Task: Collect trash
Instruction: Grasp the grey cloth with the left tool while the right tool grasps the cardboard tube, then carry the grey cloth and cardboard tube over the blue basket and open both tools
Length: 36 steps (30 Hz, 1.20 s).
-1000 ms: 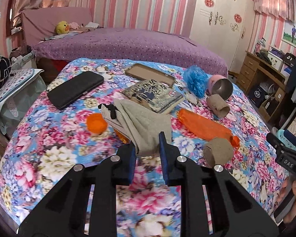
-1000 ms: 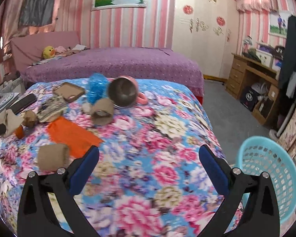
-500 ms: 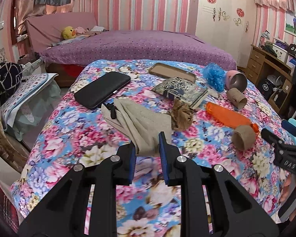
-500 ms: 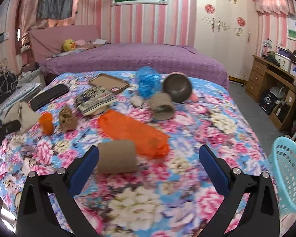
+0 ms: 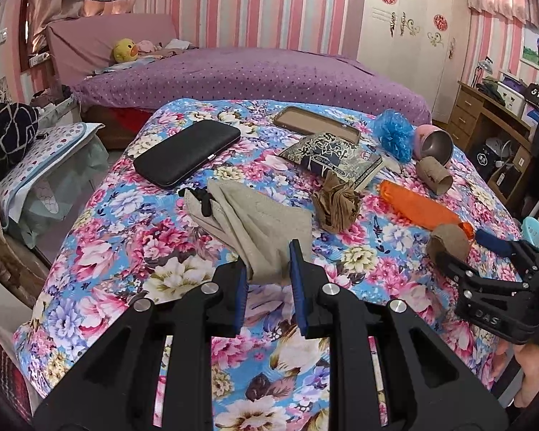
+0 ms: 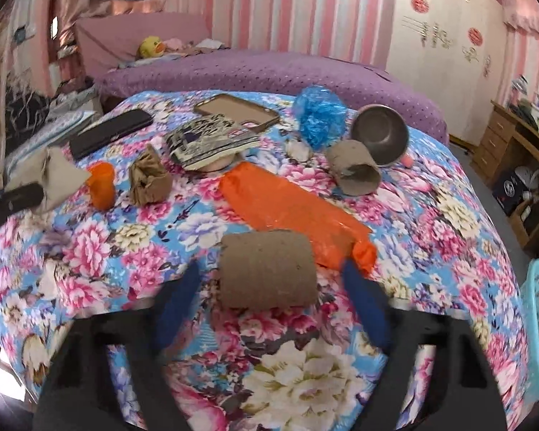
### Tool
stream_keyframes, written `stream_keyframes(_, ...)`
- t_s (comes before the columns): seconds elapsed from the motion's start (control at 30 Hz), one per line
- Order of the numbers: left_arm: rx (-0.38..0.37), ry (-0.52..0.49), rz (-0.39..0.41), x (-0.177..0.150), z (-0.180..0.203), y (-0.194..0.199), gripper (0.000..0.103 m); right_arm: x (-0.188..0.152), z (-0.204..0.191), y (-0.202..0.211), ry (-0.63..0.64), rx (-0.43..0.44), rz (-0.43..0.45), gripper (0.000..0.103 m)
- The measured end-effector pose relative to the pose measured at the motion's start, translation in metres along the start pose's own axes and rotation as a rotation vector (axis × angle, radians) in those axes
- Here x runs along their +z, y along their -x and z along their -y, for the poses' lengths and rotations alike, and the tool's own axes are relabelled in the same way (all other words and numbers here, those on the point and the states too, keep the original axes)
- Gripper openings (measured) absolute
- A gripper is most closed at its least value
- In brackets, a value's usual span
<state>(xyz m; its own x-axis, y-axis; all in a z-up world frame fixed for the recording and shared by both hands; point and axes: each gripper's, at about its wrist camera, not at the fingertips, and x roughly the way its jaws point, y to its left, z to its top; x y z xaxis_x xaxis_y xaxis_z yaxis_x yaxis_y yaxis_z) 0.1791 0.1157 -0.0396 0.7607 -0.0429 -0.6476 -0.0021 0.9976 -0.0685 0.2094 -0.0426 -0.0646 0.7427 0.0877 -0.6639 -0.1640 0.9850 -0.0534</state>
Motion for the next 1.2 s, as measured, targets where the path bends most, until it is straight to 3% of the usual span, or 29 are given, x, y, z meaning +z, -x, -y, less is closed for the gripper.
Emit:
stream_keyframes(0.07,0.003,0.002,0.002,0.001,0.001,0.000,0.020,-0.001,-0.002,-0.001,0.016,0.009,-0.003,0.054)
stream_keyframes(0.23,0.006,-0.001,0.012,0.002,0.007,0.003,0.020,0.001,0.007,0.013,0.005,0.007,0.052,0.054)
stream_keyframes(0.47,-0.022,-0.015,0.034,0.005,0.028,0.011,0.020,0.003,0.049,0.038,-0.065,-0.025,0.116,0.054)
stream_keyframes(1.2,-0.107,-0.098,0.035,0.003,0.125,0.007,0.020,-0.016,0.142,0.059,-0.148,-0.085,0.126,0.054)
